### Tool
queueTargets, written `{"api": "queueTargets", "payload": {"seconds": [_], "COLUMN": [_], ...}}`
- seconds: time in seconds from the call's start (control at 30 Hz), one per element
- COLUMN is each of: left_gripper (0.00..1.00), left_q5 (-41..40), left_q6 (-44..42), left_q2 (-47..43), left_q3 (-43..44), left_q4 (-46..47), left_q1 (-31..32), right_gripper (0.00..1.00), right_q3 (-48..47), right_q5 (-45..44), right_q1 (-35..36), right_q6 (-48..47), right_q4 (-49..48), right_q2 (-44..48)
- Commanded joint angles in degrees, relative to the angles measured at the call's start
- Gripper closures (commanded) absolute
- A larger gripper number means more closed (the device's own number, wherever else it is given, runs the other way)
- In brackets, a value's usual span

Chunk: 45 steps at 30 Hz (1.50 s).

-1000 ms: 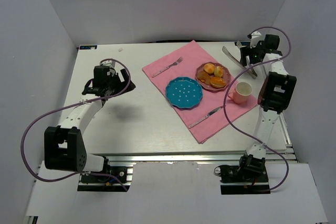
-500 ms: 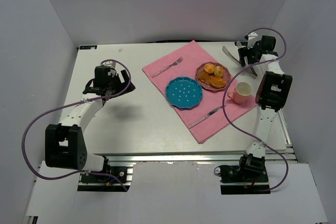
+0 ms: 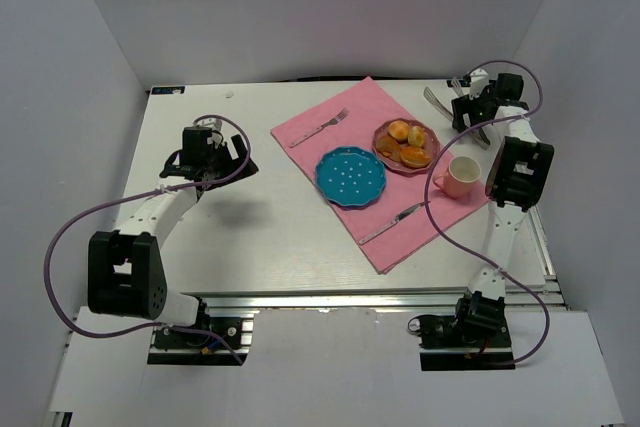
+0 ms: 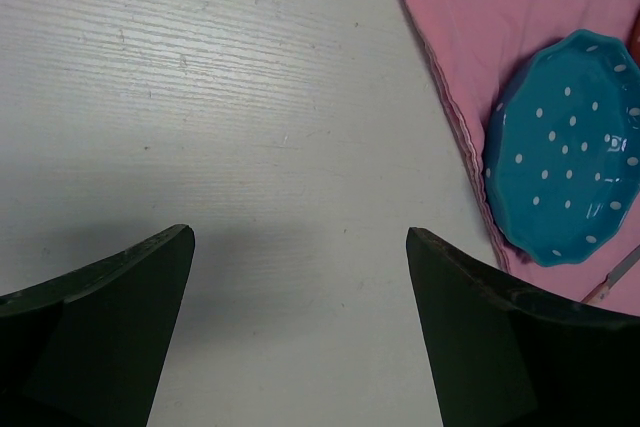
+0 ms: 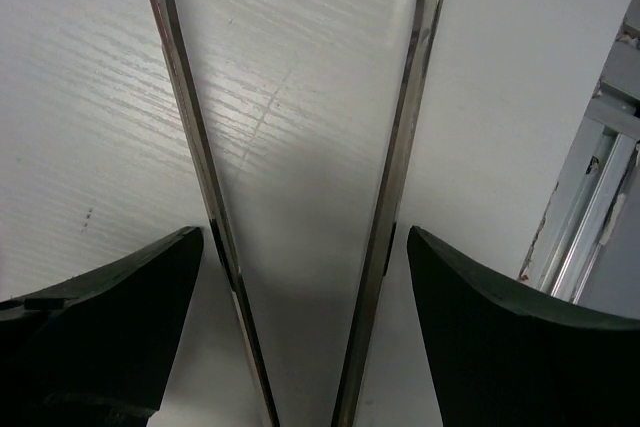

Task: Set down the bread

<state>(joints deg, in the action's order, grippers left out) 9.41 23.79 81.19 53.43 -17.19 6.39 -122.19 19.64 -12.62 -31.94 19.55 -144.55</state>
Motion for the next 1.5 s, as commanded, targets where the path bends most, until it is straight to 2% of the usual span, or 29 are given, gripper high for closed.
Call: {"api": "queueTargets", "payload": {"seconds": [0.0,0.13,0.2,0.27,0.33,0.37,0.4,0.57,0.8,0.9,1.1,1.3,1.47], "left_gripper": [0.02,0.02,0.02,0.02,0.02,0.02,0.02,0.02,0.02,0.02,0.02,0.02,0.02], "left_q5": [-0.5,-0.5,-0.5,-0.6,-0.6,-0.6,-0.7,-0.4,0.8,0.4,0.4,0.2,0.2], "left_q6": [-0.4,-0.4,-0.5,-0.5,-0.6,-0.6,-0.7,-0.6,-0.1,-0.7,-1.0,-2.0,-1.6], "left_q2": [-0.6,-0.2,-0.2,-0.2,-0.2,-0.2,-0.2,-0.2,-2.9,-5.9,-12.2,-17.0,-23.5], "left_q3": [1.9,2.0,1.9,1.9,2.0,2.1,2.2,2.5,1.7,0.8,-0.9,-3.7,-9.3], "left_q4": [0.0,0.0,-0.1,-0.1,-0.2,-0.3,-0.3,-0.3,-0.7,-1.1,-1.5,-2.8,-1.3], "left_q1": [0.3,0.2,0.2,0.2,0.3,0.2,0.2,0.2,0.2,0.2,0.2,0.2,0.2], "right_gripper": [0.11,0.12,0.23,0.28,0.38,0.47,0.49,0.52,0.53,0.57,0.59,0.59,0.59], "right_q3": [-3.0,-3.0,-2.6,-2.5,-2.4,-2.4,-2.5,-1.4,5.2,7.0,13.2,17.9,25.9], "right_q5": [1.3,1.2,1.5,2.1,2.9,3.6,4.1,5.1,4.1,4.6,-0.2,-5.7,-15.2], "right_q1": [-0.8,-1.0,-1.2,-1.4,-1.6,-1.9,-2.1,-2.8,-2.8,-1.5,3.6,11.2,17.9], "right_q6": [-0.8,-0.7,-0.3,0.0,0.5,0.7,1.2,4.8,15.9,20.9,24.3,30.1,35.4], "right_q4": [2.2,2.6,2.9,3.3,3.7,3.9,4.0,2.6,-4.1,-3.6,1.6,11.3,17.0], "right_q2": [-1.3,-2.3,-2.6,-2.9,-3.1,-3.1,-2.9,0.1,15.2,22.1,35.3,45.5,54.2]}}
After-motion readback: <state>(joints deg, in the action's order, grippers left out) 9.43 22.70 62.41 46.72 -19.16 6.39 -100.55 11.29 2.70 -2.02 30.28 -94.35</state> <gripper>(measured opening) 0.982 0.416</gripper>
